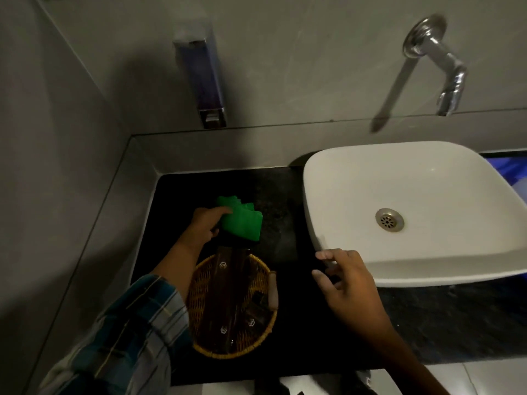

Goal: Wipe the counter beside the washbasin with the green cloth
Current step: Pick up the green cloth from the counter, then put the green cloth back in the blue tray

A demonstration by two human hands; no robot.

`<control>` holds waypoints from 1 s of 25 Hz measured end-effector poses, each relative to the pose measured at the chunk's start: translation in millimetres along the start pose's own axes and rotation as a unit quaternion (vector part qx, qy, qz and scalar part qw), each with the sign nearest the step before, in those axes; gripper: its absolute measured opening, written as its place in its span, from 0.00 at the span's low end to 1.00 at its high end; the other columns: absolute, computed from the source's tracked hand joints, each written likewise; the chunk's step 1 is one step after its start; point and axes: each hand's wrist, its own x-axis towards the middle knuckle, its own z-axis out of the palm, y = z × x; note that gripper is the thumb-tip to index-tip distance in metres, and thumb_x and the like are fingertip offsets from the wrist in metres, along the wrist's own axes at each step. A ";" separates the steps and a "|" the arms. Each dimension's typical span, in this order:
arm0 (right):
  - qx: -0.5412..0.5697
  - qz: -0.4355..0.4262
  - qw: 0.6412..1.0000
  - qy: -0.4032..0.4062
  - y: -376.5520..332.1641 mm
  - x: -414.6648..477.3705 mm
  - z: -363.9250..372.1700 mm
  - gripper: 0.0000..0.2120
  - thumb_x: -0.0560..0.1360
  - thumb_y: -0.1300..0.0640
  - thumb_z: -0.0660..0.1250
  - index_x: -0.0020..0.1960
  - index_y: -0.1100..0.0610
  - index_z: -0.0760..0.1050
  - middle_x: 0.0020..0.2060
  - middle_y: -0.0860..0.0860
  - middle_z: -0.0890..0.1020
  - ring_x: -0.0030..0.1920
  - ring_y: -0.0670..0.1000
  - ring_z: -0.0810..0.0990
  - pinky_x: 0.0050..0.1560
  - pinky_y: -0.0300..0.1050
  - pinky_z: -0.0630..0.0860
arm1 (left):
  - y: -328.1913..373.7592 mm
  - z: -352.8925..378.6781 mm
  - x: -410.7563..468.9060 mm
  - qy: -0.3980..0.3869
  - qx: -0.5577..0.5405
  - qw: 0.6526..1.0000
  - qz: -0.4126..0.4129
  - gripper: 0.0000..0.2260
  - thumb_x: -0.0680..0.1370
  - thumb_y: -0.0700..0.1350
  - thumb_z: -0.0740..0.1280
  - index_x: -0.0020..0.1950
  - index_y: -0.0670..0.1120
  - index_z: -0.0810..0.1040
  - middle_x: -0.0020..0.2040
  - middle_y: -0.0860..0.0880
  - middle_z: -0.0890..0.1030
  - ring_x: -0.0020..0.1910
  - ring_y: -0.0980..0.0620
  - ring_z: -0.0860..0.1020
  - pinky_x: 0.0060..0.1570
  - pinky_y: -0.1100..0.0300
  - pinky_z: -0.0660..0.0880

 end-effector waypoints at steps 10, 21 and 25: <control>0.191 0.049 0.980 -0.013 30.3 51.5 -138.5 0.16 0.70 0.38 0.69 0.53 0.44 0.75 0.48 0.44 0.82 0.42 0.42 0.83 0.43 0.49 0.83 | 68.4 142.1 -149.7 -0.191 -0.097 0.968 0.129 0.15 0.73 0.42 0.67 0.58 0.42 0.81 0.56 0.42 0.83 0.54 0.43 0.81 0.51 0.49 0.78; 0.035 0.108 0.976 0.184 264.4 46.9 -386.0 0.21 0.72 0.63 0.73 0.58 0.52 0.66 0.43 0.56 0.80 0.42 0.58 0.80 0.43 0.51 0.76 | -40.7 516.2 -286.5 -0.189 0.224 0.896 0.335 0.22 0.72 0.45 0.73 0.62 0.49 0.69 0.46 0.43 0.84 0.48 0.43 0.82 0.49 0.53 0.77; -0.159 0.075 0.977 0.125 332.1 42.5 -434.9 0.09 0.73 0.70 0.67 0.51 0.61 0.79 0.48 0.57 0.83 0.52 0.63 0.79 0.52 0.47 0.69 | -72.8 599.3 -313.9 -0.242 0.438 0.761 0.413 0.15 0.76 0.46 0.66 0.62 0.49 0.75 0.59 0.40 0.81 0.61 0.37 0.76 0.62 0.48 0.71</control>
